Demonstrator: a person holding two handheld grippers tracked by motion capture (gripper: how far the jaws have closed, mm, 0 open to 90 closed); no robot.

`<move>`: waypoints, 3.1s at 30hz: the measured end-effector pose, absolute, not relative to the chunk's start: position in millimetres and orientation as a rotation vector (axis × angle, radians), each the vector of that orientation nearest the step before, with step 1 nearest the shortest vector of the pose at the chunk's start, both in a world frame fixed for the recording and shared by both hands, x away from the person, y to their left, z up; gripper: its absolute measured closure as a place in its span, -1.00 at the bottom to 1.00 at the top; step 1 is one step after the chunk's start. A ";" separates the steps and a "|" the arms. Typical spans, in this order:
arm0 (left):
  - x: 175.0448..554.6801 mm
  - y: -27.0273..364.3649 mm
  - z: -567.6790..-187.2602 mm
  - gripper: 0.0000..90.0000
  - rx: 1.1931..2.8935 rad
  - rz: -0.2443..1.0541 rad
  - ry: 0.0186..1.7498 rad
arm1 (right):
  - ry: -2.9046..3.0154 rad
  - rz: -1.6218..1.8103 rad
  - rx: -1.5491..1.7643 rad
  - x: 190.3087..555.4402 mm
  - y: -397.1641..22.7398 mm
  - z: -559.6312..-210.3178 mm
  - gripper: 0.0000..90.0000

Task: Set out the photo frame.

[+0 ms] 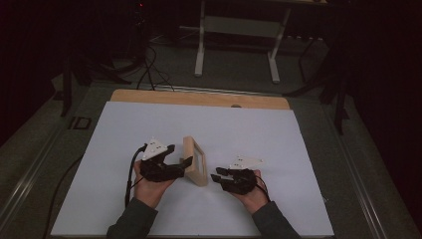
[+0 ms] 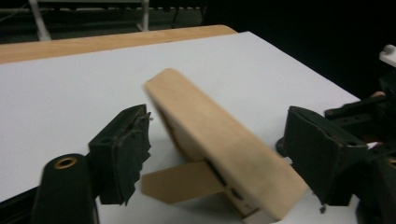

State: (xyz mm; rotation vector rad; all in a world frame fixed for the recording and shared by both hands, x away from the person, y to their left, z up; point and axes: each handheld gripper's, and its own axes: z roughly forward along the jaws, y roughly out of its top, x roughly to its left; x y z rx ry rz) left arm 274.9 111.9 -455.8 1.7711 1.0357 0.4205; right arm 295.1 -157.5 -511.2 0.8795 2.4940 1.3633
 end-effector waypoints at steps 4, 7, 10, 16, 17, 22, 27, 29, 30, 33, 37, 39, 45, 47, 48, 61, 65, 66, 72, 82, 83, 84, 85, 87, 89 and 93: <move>274.8 98.7 -458.6 -0.60 1.808 0.436 1.032 | 2.491 1.366 0.881 295.2 -158.8 -510.4 0.43; 275.0 90.2 -462.4 -0.62 1.842 0.458 1.031 | 2.484 1.370 0.887 295.5 -160.4 -509.8 0.43; 277.0 85.3 -466.3 -0.62 1.863 0.477 1.042 | 2.479 1.374 0.892 296.0 -161.6 -509.5 0.43; 278.7 80.4 -470.4 -0.52 1.890 0.504 1.075 | 2.474 1.379 0.896 296.7 -163.7 -508.6 0.42; 279.0 80.3 -471.0 -0.51 1.890 0.500 1.073 | 2.473 1.379 0.895 296.7 -163.8 -508.4 0.42; 277.7 80.3 -469.9 -0.46 1.896 0.513 1.073 | 2.470 1.370 0.884 296.2 -163.3 -507.4 0.41; 276.8 82.0 -469.1 -0.32 1.892 0.528 1.068 | 2.467 1.372 0.879 296.1 -163.1 -506.8 0.40; 277.0 83.9 -468.5 -0.23 1.890 0.528 1.074 | 2.466 1.372 0.881 296.1 -163.3 -506.7 0.40; 277.2 84.7 -468.4 -0.19 1.889 0.529 1.077 | 2.466 1.372 0.880 296.1 -163.4 -506.7 0.40; 278.8 87.8 -468.2 -0.09 1.884 0.535 1.093 | 2.463 1.371 0.880 296.2 -163.9 -506.2 0.39; 281.2 91.8 -468.2 0.05 1.875 0.537 1.112 | 2.458 1.375 0.883 296.4 -164.5 -505.5 0.39; 281.8 92.6 -468.1 0.10 1.878 0.538 1.111 | 2.456 1.374 0.881 296.6 -165.0 -505.1 0.39; 285.0 96.5 -468.2 0.20 1.879 0.529 1.105 | 2.450 1.374 0.889 298.0 -166.8 -504.5 0.39; 286.6 98.3 -468.2 0.22 1.880 0.518 1.100 | 2.449 1.370 0.889 298.8 -167.2 -504.8 0.39; 287.2 98.8 -468.1 0.23 1.881 0.514 1.099 | 2.450 1.365 0.891 299.5 -167.6 -504.9 0.39; 294.8 103.2 -469.0 0.32 1.888 0.438 1.024 | 2.433 1.365 0.907 309.5 -166.1 -502.8 0.39; 297.1 105.2 -469.4 0.32 1.893 0.416 1.005 | 2.427 1.362 0.916 313.4 -166.6 -502.0 0.39; 297.8 105.5 -469.5 0.32 1.891 0.406 1.000 | 2.424 1.362 0.919 314.1 -166.9 -502.0 0.39; 299.6 106.4 -470.1 0.32 1.893 0.379 0.961 | 2.418 1.360 0.938 321.3 -168.4 -501.9 0.38; 303.9 109.9 -472.4 0.33 1.888 0.321 0.900 | 2.414 1.376 0.943 329.2 -166.6 -497.0 0.29; 304.3 110.2 -472.5 0.33 1.888 0.317 0.894 | 2.412 1.383 0.943 330.3 -166.2 -496.5 0.28; 304.5 110.3 -472.8 0.33 1.888 0.314 0.886 | 2.412 1.386 0.942 331.4 -165.9 -496.1 0.26; 304.6 110.2 -472.8 0.33 1.890 0.311 0.878 | 2.413 1.384 0.942 332.3 -165.7 -495.9 0.25; 305.2 110.4 -473.0 0.33 1.891 0.304 0.867 | 2.415 1.391 0.941 334.7 -164.4 -495.5 0.23; 306.3 111.1 -473.6 0.33 1.886 0.292 0.859 | 2.417 1.391 0.935 336.2 -162.8 -494.7 0.20; 307.4 111.7 -474.3 0.34 1.883 0.278 0.843 | 2.420 1.395 0.937 340.4 -161.4 -492.8 0.16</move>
